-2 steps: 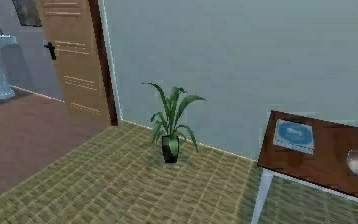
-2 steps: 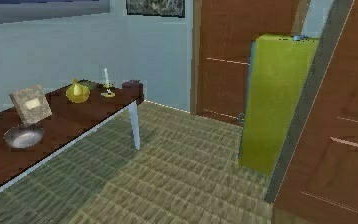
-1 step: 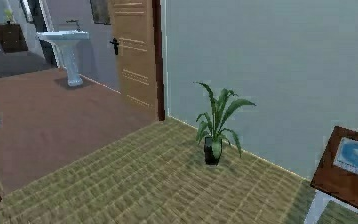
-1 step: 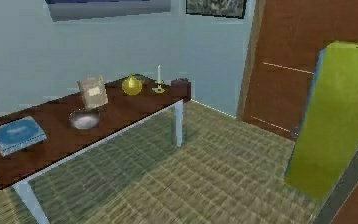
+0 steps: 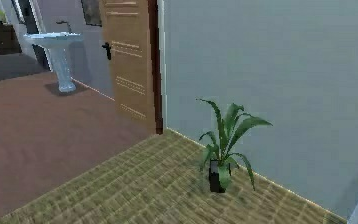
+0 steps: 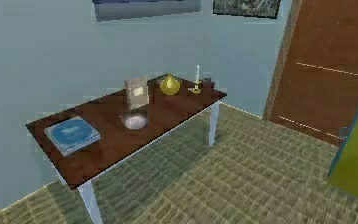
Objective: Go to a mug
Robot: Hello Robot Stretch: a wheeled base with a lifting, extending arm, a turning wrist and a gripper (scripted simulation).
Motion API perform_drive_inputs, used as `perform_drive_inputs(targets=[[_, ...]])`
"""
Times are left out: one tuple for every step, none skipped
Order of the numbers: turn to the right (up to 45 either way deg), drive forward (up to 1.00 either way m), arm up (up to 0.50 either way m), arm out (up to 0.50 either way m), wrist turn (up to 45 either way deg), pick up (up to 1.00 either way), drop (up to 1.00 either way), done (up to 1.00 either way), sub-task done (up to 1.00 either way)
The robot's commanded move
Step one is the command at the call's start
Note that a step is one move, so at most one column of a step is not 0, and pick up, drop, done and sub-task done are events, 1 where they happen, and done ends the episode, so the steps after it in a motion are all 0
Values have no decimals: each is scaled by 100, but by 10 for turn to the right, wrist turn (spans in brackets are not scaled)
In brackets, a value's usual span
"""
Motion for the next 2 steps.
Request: perform_drive_inputs(targets=[[-390, 0, 0, 0, 0, 0, 0, 0, 0], [0, 100, 0, 0, 0, 0, 0, 0, 0]])
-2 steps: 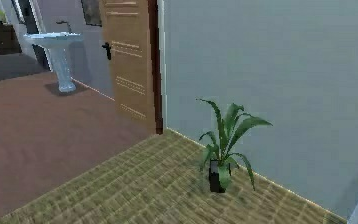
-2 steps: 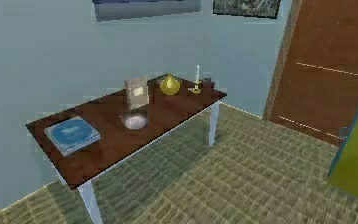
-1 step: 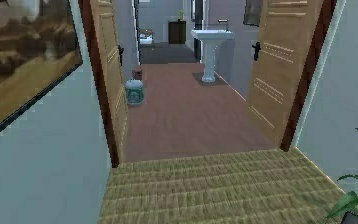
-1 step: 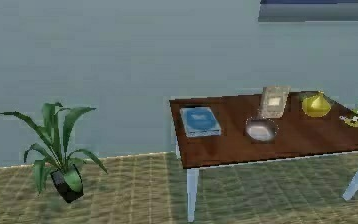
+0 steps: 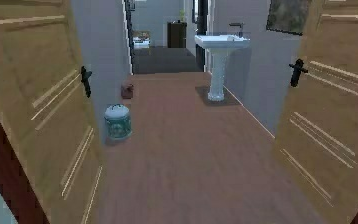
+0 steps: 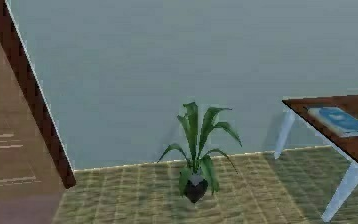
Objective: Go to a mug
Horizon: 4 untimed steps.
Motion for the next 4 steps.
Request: perform_drive_inputs(targets=[[0, 100, 0, 0, 0, 0, 0, 0, 0], [0, 100, 0, 0, 0, 0, 0, 0, 0], [-60, 0, 0, 0, 0, 0, 0, 0, 0], [0, 100, 0, 0, 0, 0, 0, 0, 0]])
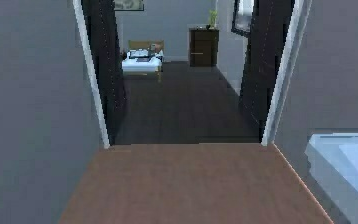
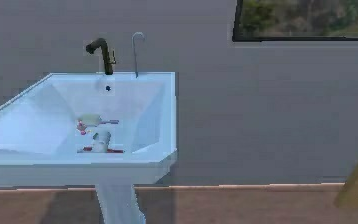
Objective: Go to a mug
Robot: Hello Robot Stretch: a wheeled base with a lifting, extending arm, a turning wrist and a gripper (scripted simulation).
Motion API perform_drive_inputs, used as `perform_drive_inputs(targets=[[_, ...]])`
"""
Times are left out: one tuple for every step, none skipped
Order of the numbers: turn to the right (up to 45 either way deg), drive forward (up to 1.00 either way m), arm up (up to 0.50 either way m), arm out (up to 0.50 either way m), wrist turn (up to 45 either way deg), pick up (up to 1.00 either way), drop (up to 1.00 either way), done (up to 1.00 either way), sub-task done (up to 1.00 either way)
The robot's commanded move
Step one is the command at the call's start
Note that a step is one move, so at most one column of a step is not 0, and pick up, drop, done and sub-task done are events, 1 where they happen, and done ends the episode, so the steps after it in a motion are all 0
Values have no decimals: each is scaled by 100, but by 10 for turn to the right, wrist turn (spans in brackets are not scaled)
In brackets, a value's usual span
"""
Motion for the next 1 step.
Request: perform_drive_inputs(targets=[[0, 100, 0, 0, 0, 0, 0, 0, 0]])
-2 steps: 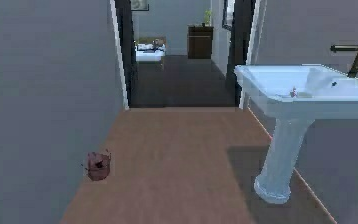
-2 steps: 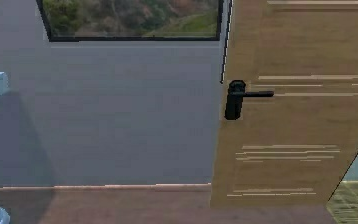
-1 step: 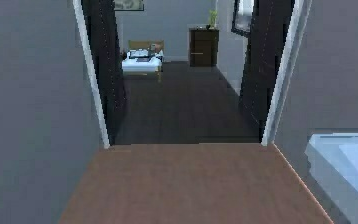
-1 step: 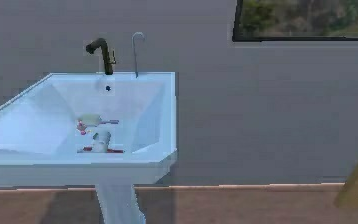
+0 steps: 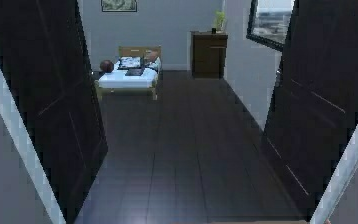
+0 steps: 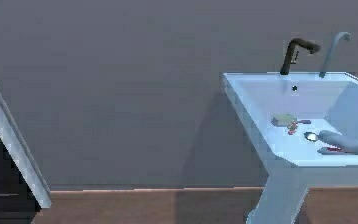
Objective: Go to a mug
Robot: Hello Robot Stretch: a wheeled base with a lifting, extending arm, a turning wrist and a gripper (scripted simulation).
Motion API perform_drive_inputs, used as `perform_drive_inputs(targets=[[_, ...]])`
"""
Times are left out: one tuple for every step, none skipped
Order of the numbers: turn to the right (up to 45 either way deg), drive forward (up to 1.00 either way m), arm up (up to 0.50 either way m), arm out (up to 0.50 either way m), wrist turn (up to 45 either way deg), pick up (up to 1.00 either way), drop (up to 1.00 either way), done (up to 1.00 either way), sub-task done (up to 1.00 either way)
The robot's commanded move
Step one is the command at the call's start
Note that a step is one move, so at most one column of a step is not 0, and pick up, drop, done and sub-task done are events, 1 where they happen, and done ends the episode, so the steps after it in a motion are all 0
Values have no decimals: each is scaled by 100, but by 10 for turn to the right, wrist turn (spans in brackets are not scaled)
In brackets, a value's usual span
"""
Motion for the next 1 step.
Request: perform_drive_inputs(targets=[[0, 100, 0, 0, 0, 0, 0, 0, 0]])
